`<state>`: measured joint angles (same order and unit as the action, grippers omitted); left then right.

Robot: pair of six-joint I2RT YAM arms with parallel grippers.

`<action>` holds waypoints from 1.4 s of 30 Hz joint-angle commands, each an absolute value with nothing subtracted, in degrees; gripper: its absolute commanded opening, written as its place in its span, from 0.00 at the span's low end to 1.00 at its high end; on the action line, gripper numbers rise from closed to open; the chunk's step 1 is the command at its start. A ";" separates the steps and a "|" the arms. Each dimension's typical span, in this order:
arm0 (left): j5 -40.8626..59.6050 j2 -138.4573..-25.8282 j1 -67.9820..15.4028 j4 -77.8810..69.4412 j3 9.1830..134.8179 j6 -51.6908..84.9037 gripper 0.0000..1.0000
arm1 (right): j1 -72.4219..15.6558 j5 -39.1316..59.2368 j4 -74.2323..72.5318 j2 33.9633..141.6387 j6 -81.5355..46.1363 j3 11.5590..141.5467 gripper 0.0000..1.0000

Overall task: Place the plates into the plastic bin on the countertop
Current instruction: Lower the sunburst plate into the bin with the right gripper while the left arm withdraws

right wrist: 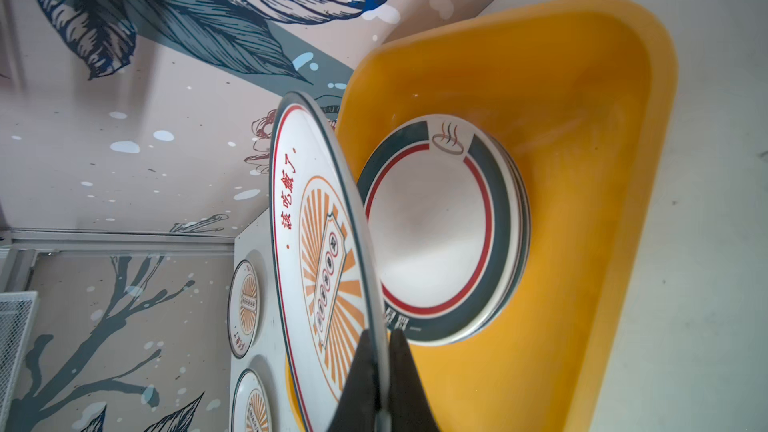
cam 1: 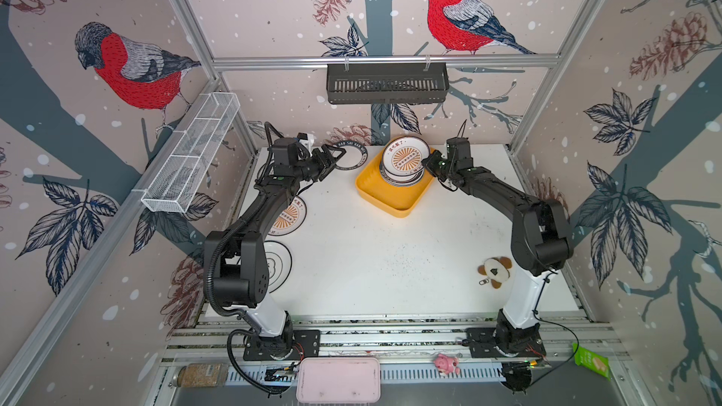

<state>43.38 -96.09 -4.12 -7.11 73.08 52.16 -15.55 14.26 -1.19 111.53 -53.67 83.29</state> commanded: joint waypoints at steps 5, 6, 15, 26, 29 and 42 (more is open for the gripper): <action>42.06 -103.14 -5.09 -10.03 80.33 53.77 0.81 | -14.07 17.18 3.01 118.69 -49.95 90.36 0.02; 42.10 -103.99 -5.18 -10.02 81.19 53.87 0.81 | -13.93 17.23 3.67 119.36 -49.76 90.98 0.02; 41.51 -109.72 -5.71 -9.56 86.30 53.88 0.84 | -12.88 21.81 4.74 125.59 -48.70 95.88 0.02; 41.89 -119.01 -5.63 -4.91 96.06 53.37 0.96 | -12.81 24.78 9.37 130.15 -46.80 101.63 0.04; 41.03 -120.41 -5.40 -2.17 97.70 52.09 0.96 | -12.74 24.63 9.49 130.13 -46.93 101.60 0.08; 39.16 -125.09 -2.82 0.60 97.91 51.59 0.96 | -12.96 23.13 15.50 130.16 -44.29 104.16 0.29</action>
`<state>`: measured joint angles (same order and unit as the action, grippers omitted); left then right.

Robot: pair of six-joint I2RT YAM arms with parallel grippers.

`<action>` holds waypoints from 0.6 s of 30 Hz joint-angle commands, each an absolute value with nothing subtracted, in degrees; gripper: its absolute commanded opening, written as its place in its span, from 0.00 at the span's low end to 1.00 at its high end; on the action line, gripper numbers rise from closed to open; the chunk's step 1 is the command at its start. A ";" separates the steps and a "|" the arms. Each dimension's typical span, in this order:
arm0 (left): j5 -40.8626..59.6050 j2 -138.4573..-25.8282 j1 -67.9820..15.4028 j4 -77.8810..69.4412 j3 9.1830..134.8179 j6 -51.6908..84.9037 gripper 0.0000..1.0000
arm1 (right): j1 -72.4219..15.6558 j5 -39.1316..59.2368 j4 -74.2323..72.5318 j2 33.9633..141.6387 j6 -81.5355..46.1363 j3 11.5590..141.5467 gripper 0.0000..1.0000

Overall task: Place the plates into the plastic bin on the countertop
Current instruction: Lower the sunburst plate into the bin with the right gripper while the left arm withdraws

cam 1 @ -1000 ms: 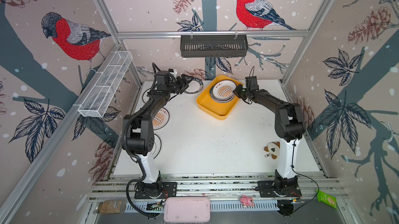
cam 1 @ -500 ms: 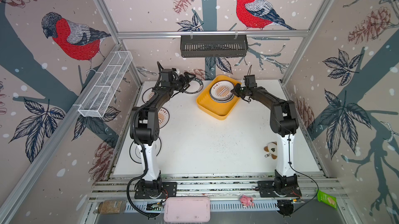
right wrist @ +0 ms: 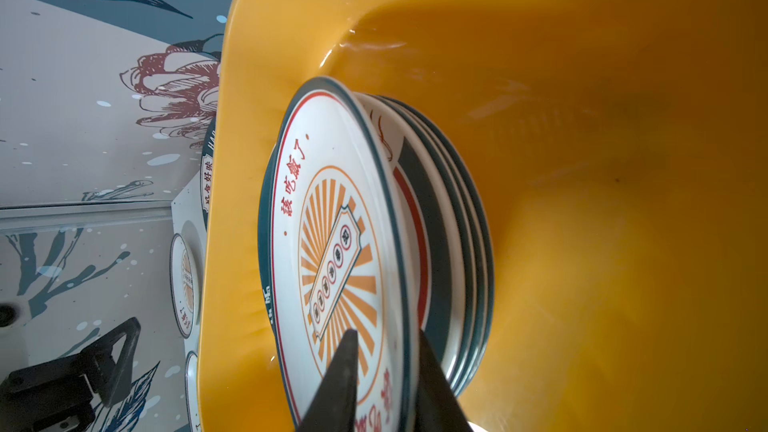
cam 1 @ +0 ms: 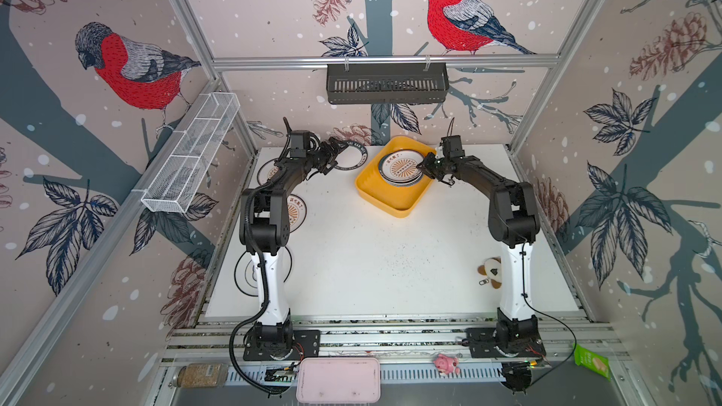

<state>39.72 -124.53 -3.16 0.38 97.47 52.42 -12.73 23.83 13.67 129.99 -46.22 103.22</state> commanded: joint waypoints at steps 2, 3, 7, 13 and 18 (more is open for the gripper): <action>38.65 -125.89 -2.46 0.96 97.91 51.59 0.96 | -13.18 22.85 17.20 130.28 -43.15 105.37 0.37; 38.33 -126.19 -2.25 1.22 97.99 51.51 0.96 | -13.22 22.76 18.05 130.34 -42.61 105.98 0.39; 37.16 -127.77 -1.76 2.19 98.72 51.51 0.96 | -14.06 22.46 22.71 131.83 -39.74 109.93 0.47; 36.92 -130.44 -1.05 3.70 101.60 51.33 0.97 | -15.02 22.86 30.06 134.55 -35.99 115.99 0.62; 36.00 -132.39 -0.51 6.32 104.20 50.17 0.97 | -15.47 22.66 33.71 134.23 -34.20 116.03 0.70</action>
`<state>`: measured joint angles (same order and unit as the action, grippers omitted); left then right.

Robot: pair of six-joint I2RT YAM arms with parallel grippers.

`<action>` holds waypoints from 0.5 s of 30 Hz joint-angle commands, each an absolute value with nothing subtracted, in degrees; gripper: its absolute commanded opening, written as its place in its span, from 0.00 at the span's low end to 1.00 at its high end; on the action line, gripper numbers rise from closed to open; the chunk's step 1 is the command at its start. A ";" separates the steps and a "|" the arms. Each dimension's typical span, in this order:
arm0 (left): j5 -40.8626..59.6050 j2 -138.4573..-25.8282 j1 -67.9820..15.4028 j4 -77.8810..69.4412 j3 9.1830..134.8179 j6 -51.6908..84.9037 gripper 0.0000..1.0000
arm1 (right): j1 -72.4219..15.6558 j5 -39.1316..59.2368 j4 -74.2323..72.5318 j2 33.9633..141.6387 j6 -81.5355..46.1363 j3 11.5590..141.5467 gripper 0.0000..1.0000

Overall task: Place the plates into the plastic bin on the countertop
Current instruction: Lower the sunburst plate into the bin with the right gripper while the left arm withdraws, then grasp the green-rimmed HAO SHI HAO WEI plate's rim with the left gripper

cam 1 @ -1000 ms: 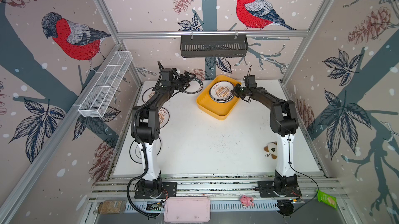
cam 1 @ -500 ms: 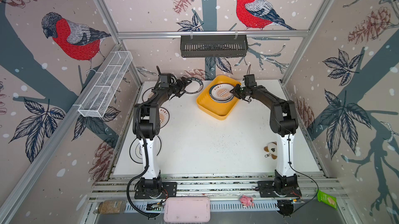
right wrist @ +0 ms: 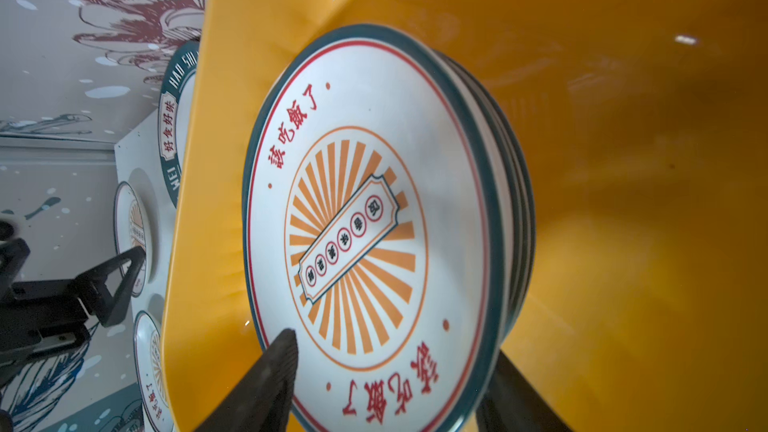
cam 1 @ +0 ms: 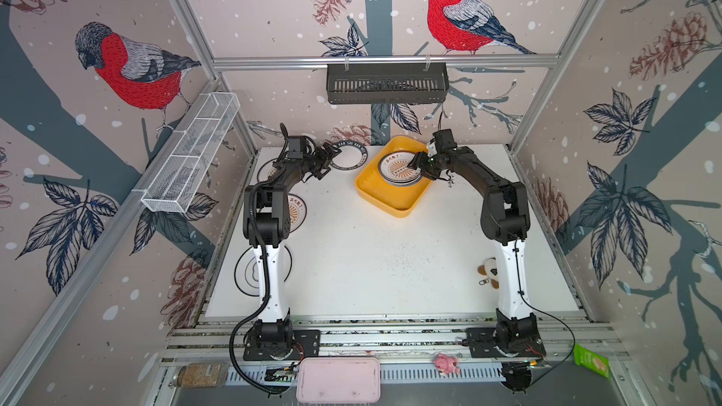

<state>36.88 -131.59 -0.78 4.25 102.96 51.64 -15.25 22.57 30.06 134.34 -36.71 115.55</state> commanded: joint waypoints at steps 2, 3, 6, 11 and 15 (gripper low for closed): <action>35.51 -133.40 -0.35 7.49 105.31 49.68 0.97 | -15.59 22.16 34.06 133.68 -34.10 115.84 0.72; 34.83 -133.88 -0.36 8.48 106.07 49.45 0.97 | -15.58 22.02 33.81 133.35 -34.10 115.68 0.72; 31.94 -135.70 -0.35 12.18 109.00 48.10 0.96 | -15.63 22.20 31.56 132.45 -35.03 114.83 0.73; 29.77 -138.60 -0.36 15.62 113.68 45.39 0.96 | -15.70 22.92 31.74 132.54 -36.21 116.01 0.78; 30.54 -141.06 -0.43 16.27 116.69 44.89 0.96 | -15.80 21.28 33.83 131.95 -36.14 117.36 0.84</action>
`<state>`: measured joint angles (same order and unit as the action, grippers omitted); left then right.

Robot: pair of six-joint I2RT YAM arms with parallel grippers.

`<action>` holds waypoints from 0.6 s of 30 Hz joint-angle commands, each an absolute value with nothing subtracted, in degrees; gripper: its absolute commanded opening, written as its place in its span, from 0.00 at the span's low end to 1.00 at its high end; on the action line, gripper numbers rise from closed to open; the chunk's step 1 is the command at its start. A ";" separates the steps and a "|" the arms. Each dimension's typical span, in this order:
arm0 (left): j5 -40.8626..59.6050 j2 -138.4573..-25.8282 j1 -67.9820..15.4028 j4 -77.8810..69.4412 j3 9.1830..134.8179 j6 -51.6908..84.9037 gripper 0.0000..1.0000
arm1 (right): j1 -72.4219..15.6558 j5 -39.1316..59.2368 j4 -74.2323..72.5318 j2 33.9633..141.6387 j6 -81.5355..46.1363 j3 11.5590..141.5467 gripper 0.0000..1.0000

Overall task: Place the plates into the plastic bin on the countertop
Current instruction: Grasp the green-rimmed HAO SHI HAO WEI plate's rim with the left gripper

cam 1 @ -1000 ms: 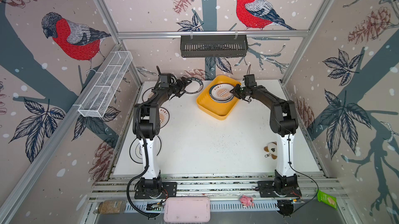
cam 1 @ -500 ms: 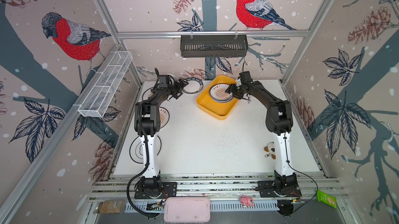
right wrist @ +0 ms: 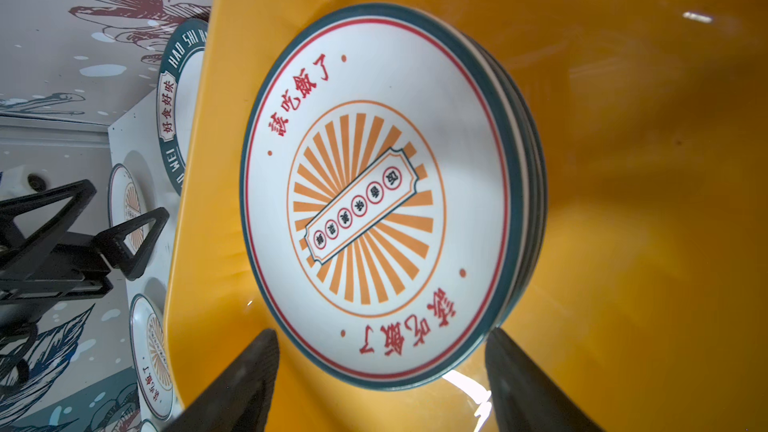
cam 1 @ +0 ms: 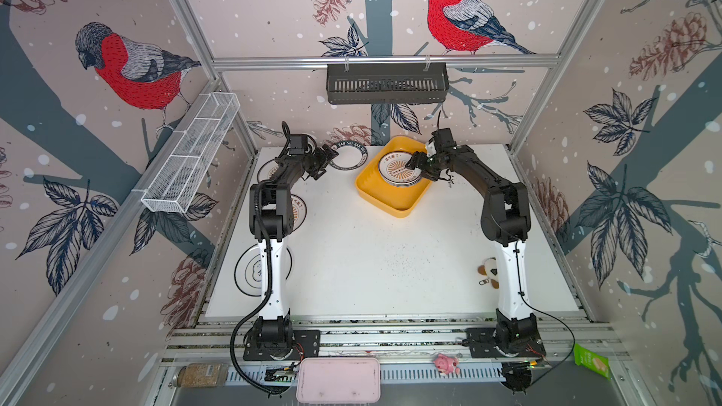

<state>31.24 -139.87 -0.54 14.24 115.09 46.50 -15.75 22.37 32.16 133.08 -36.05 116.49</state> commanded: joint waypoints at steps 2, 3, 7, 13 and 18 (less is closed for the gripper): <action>30.52 -142.12 -0.48 16.30 117.87 44.74 0.96 | -15.81 20.31 33.56 130.65 -36.04 117.27 0.86; 30.51 -142.47 -0.53 16.29 118.28 44.65 0.96 | -15.86 19.86 32.98 130.07 -35.87 116.94 0.86; 30.89 -144.00 -0.74 15.62 119.76 44.31 0.96 | -15.91 17.46 27.84 125.95 -36.56 113.90 0.88; 32.71 -146.31 -0.97 12.07 120.15 46.56 0.89 | -15.78 14.87 19.42 120.54 -38.58 109.25 0.93; 32.78 -148.82 -1.11 12.12 121.55 48.19 0.80 | -15.66 13.20 18.72 119.53 -39.25 109.16 0.93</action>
